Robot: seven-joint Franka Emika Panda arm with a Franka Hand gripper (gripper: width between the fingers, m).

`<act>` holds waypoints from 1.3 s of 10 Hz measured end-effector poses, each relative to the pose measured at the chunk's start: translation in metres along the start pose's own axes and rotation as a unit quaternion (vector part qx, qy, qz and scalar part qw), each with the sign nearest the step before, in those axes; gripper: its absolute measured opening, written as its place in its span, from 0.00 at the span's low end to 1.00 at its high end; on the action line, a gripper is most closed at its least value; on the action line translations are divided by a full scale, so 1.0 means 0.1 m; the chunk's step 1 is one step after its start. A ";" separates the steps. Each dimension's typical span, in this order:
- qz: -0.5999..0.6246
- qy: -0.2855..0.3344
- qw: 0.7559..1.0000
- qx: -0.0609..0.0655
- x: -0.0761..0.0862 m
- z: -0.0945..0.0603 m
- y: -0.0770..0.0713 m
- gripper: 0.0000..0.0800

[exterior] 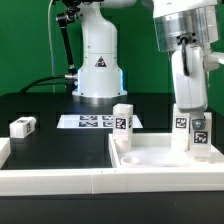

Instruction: Assemble square table

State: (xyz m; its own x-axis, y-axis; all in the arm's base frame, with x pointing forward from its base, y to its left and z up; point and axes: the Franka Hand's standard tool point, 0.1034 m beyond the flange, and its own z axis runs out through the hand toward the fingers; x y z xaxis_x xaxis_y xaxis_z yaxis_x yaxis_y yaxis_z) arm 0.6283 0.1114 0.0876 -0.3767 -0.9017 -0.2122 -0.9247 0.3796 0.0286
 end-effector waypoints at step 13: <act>-0.479 0.000 0.878 -0.003 -0.03 0.02 0.03 0.81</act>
Offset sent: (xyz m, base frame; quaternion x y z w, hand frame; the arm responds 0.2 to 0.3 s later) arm 0.0020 0.0079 0.0018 -0.0164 -0.0220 -0.1117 0.9934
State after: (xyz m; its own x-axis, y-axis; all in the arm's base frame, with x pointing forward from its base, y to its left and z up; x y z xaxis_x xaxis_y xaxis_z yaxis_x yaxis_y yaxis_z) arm 0.6265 0.1162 0.0862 0.5736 -0.8067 -0.1423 -0.8177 -0.5535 -0.1585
